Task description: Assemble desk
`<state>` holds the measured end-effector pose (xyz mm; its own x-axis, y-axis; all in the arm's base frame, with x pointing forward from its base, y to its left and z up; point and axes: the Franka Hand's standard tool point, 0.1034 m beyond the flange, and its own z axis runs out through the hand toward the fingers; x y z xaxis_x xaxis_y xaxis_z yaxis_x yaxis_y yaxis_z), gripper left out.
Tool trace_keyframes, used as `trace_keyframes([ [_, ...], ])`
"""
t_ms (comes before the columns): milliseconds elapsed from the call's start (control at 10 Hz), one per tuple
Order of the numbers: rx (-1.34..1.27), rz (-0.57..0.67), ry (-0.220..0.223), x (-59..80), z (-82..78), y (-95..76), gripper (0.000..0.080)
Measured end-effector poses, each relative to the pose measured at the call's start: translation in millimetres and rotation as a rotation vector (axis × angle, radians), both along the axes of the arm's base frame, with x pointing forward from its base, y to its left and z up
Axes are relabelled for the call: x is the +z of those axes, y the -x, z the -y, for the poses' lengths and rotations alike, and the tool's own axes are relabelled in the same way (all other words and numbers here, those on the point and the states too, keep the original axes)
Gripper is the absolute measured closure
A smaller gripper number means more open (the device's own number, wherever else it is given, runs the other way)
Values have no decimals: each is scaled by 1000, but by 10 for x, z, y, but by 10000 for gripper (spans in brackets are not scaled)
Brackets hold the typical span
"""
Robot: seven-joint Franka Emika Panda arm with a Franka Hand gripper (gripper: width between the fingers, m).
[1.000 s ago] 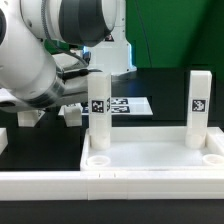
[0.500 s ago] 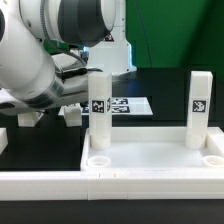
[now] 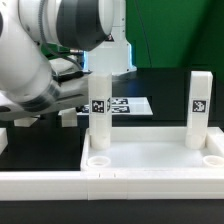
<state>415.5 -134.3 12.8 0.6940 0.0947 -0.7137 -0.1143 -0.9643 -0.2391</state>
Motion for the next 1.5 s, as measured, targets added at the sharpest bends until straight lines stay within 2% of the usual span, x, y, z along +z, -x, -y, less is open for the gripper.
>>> trace_keyframes([
  [200,-13,-22,1,25,36,43,151],
  [400,-49,-137,4,138,-35,114,151],
  [900,-44,-131,1,94,-28,96,151],
  [1400,-36,-168,7,-23,-54,101,151],
  [1500,-37,-168,7,-26,-52,103,239],
])
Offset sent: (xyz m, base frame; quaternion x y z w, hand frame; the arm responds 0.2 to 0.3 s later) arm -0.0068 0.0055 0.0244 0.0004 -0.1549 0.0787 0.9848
